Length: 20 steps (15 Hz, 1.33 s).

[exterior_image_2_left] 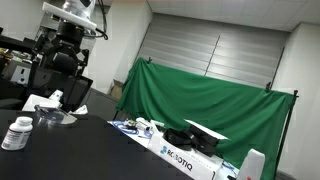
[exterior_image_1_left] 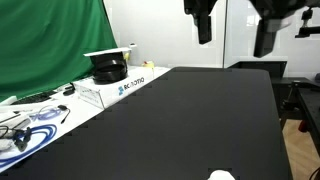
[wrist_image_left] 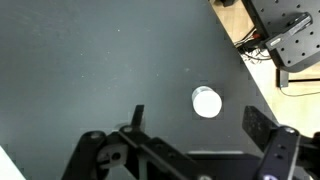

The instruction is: Move the white bottle to the right side of the table

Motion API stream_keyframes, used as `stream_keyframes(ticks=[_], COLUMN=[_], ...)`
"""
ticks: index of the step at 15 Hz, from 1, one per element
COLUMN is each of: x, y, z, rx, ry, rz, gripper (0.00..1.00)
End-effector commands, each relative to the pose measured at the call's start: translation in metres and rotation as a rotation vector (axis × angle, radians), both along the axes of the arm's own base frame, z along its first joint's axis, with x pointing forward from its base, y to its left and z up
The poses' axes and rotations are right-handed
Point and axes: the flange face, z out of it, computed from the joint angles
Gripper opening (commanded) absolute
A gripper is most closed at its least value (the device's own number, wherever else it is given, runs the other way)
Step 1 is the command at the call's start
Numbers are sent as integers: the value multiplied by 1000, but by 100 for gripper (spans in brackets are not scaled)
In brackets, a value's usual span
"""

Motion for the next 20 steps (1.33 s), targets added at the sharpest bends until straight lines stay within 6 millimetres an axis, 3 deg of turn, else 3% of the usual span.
stream_keyframes(ticks=[1, 8, 16, 20], x=[-7, -15, 37, 44], y=[6, 14, -7, 4], z=[-2, -8, -49, -80], rx=[-2, -11, 75, 128], ry=[25, 60, -45, -1], rz=[15, 42, 76, 82], gripper=[100, 100, 100, 100])
